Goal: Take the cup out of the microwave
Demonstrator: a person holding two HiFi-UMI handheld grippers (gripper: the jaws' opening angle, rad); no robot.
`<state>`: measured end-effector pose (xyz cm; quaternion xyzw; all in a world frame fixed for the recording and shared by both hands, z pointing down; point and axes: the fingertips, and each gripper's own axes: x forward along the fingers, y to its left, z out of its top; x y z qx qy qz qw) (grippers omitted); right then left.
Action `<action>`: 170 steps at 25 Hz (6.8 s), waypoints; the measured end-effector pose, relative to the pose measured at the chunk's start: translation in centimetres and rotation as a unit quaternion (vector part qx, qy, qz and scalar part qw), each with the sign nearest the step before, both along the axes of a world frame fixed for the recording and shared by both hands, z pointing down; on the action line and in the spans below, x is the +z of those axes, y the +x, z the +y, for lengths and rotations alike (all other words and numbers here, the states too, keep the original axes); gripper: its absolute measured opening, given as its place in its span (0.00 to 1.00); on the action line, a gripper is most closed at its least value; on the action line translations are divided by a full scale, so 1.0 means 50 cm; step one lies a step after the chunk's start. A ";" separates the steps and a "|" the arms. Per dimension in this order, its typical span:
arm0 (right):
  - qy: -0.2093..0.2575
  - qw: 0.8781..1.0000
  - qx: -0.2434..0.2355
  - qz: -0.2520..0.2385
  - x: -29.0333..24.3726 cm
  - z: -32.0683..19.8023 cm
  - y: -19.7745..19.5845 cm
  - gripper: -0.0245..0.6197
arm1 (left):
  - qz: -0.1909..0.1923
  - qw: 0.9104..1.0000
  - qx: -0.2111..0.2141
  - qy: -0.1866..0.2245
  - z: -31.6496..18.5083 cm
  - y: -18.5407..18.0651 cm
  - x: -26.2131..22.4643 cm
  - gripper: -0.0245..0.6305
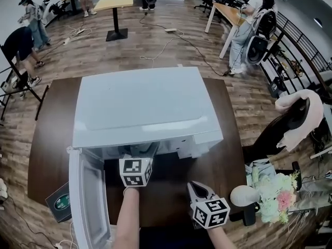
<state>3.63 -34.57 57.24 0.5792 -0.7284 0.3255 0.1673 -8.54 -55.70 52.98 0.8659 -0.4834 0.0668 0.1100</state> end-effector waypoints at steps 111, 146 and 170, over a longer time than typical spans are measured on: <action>0.068 0.994 -0.071 -0.056 -0.126 0.107 -0.030 0.03 | -0.078 0.994 -0.073 0.002 0.362 -0.080 -0.138 0.60; 0.271 0.957 -0.105 -0.009 -0.255 0.138 0.017 0.03 | -0.044 0.998 -0.021 0.029 0.565 -0.064 -0.161 0.60; 0.246 0.964 -0.103 -0.003 -0.254 0.124 0.012 0.03 | -0.043 0.998 0.003 0.040 0.535 -0.043 -0.165 0.60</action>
